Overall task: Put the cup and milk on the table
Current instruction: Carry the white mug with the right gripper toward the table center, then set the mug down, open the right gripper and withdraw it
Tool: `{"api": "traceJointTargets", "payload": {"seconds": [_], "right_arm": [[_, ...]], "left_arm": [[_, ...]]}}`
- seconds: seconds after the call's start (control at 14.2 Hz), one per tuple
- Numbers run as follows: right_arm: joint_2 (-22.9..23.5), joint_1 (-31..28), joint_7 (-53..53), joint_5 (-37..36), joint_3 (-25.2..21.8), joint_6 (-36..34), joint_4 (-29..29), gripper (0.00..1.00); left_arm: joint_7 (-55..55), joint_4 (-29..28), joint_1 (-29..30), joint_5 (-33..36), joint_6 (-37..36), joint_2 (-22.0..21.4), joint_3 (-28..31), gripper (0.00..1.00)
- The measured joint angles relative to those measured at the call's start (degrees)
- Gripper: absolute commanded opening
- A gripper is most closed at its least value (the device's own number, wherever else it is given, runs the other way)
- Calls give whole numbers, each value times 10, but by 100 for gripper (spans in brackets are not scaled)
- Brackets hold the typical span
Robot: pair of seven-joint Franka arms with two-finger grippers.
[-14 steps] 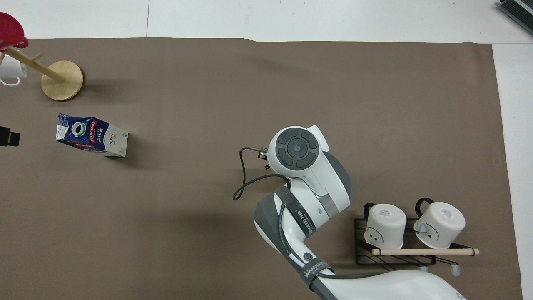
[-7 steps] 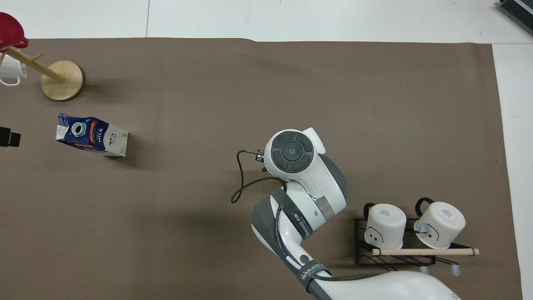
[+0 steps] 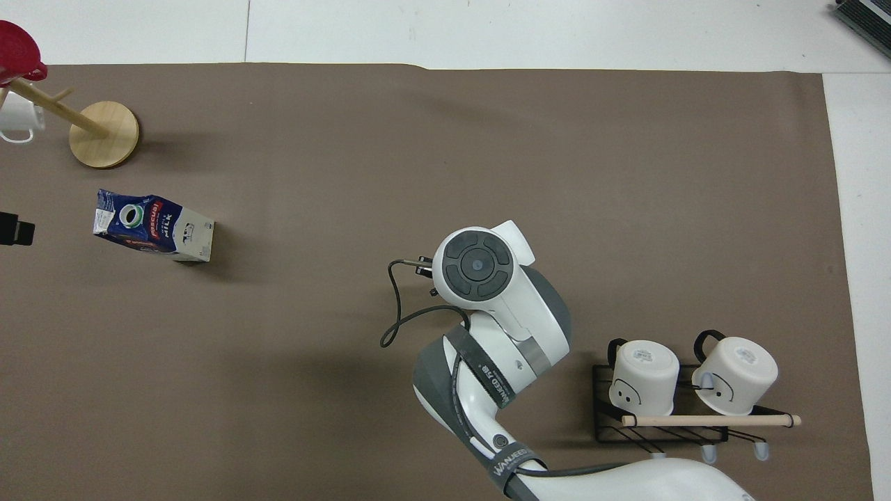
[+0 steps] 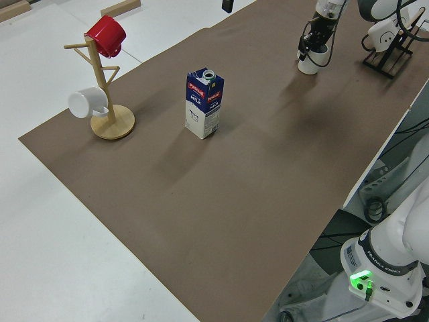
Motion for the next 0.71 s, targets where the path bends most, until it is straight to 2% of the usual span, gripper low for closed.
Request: {"api": "traceJointTargets", "payload": {"seconds": [0.21,0.42,0.71], "right_arm": [[-33,-10,-21,-3,-3,-9,7,100],[-98,-41,-88,-4,-4,-69,9,100],[-160,-87,-189,-3,-5,-166,9,100]], "left_arm": [[0,0,0,0,0,0,0,100],[0,-4,0,0,14,1,0,100],[0,-46,0,0,119,31,2,100]]}}
